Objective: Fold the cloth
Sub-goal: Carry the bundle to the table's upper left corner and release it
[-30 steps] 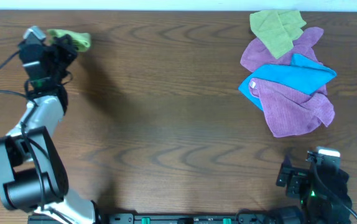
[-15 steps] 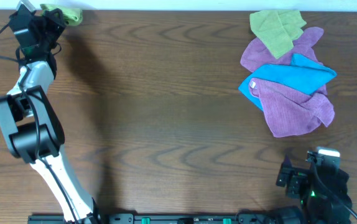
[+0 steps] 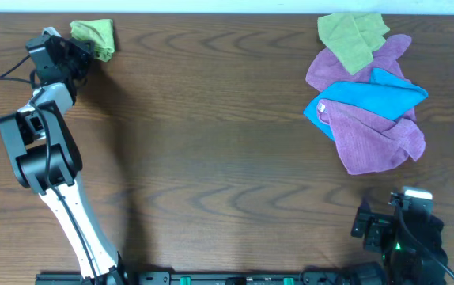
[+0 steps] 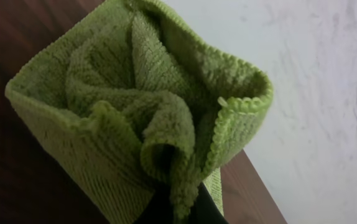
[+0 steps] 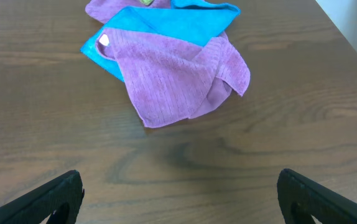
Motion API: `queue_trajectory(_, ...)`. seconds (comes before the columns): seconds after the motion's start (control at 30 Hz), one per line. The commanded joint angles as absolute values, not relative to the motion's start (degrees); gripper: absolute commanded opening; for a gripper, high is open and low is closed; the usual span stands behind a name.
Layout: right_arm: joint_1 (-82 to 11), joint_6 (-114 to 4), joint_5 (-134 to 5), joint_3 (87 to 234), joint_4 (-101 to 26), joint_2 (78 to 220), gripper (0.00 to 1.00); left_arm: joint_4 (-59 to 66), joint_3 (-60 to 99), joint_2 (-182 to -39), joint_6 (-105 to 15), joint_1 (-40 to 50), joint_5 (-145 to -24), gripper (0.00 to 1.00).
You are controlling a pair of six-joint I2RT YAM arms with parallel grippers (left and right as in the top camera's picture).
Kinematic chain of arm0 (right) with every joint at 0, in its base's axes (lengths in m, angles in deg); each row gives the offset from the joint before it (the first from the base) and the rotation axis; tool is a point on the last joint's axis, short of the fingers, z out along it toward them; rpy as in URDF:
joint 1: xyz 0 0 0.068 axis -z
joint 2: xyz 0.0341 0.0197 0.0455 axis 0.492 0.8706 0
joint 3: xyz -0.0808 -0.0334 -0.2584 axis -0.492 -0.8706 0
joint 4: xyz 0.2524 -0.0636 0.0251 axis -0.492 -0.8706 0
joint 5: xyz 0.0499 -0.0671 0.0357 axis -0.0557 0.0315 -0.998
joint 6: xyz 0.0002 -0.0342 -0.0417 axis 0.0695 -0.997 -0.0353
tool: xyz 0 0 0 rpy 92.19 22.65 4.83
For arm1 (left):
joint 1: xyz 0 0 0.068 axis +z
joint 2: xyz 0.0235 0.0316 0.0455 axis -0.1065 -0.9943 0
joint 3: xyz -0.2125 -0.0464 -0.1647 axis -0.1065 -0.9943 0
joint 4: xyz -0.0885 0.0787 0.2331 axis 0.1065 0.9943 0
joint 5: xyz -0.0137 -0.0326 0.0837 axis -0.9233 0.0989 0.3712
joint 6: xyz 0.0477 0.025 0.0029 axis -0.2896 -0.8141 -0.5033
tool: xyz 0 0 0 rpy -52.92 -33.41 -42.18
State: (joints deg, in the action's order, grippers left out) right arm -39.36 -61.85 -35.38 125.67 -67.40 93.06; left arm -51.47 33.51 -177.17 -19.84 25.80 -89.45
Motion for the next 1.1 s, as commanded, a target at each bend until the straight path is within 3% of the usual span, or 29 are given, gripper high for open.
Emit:
queue_trajectory(0.0, -40.0, -62.3, -35.4, 126.3, -67.4, 92.6, 0.99, -49.9, 34.5, -177.7, -20.0, 27.0, -92.4, 0.06)
queue_trajectory(0.03, -40.0, -62.3, -35.4, 126.3, -67.4, 92.6, 0.99, -49.1, 34.5, -177.6, -20.0, 27.5, -93.5, 0.19)
queue_trajectory(0.07, -40.0, -62.3, -35.4, 126.3, -67.4, 92.6, 0.99, -48.2, 34.5, -177.7, -20.1, 27.9, -94.6, 0.42)
queue_trajectory(0.1, -40.0, -62.3, -35.4, 126.3, -67.4, 92.6, 0.99, -47.4, 34.5, -177.7, -20.0, 28.4, -95.7, 0.56)
queue_trajectory(0.23, -40.0, -62.3, -35.4, 126.3, -67.4, 92.6, 0.99, -45.7, 34.5, -177.6, -20.1, 30.1, -98.9, 0.96)
queue_trajectory(0.6, -40.0, -62.3, -35.4, 126.3, -67.4, 92.6, 0.99, -33.9, 34.5, -175.6, -25.8, 32.5, -106.2, 0.96)
queue_trajectory(0.93, -40.0, -62.3, -35.4, 126.3, -67.4, 92.6, 0.99, -15.6, 34.5, -165.5, -33.5, 32.5, -89.8, 0.96)
queue_trajectory(1.07, -40.0, -62.3, -35.4, 126.3, -67.4, 92.6, 0.99, -14.9, 34.6, -164.8, -34.7, 32.4, -93.3, 0.95)
